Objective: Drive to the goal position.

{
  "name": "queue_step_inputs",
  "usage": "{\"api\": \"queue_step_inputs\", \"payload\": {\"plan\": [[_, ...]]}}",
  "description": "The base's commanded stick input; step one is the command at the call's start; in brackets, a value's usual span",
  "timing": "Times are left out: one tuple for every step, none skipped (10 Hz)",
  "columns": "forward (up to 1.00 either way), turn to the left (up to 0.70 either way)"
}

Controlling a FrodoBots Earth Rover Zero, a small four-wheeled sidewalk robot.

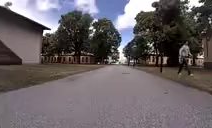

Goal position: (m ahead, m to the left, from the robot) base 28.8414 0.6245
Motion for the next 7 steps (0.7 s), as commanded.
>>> {"api": "queue_step_inputs", "payload": {"plan": [[0.7,0.0],[0.7,0.0],[0.7,0.0],[0.7,0.0],[0.7,0.0],[0.7,0.0],[0.7,0.0]]}}
